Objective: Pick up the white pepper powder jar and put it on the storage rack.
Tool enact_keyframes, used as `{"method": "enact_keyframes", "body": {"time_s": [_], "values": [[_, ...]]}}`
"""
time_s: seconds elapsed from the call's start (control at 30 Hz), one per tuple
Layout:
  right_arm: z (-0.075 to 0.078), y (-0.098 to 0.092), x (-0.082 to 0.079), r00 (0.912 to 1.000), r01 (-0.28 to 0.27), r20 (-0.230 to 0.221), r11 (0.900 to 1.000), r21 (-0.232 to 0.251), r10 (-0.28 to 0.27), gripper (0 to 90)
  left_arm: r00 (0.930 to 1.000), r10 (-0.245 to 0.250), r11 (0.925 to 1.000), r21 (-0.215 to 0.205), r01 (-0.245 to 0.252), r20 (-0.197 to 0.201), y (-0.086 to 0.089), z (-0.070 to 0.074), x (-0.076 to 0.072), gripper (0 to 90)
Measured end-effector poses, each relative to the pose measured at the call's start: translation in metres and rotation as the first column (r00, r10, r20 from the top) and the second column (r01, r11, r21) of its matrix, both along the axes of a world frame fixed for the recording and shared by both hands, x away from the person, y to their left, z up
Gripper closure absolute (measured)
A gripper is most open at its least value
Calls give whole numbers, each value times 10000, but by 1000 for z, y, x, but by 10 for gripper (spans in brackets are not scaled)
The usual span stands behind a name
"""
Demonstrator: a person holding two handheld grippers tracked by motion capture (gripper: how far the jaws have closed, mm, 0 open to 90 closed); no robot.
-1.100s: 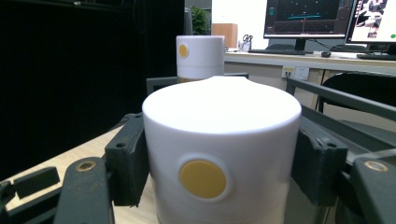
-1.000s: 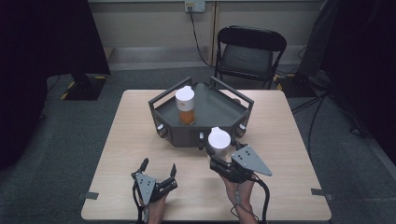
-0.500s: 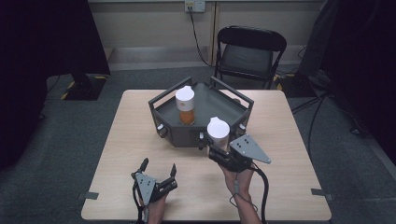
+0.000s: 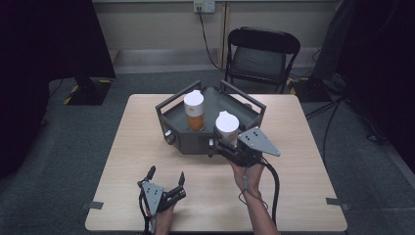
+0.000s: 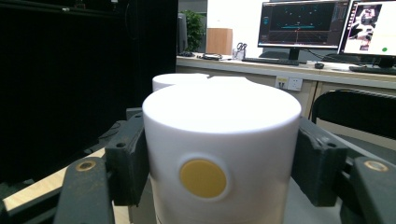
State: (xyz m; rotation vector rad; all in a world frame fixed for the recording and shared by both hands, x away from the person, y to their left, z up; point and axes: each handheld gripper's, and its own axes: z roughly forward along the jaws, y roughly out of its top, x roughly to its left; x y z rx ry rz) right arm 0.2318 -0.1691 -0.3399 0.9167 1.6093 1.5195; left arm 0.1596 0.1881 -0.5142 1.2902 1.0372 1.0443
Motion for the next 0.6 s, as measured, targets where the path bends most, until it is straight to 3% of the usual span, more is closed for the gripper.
{"method": "enact_keyframes", "body": {"time_s": [0.6], "values": [[21, 16, 42, 9994, 347, -16, 9989, -325, -348, 302, 10000, -49, 10000, 10, 49, 1, 1, 0, 0, 12]]}}
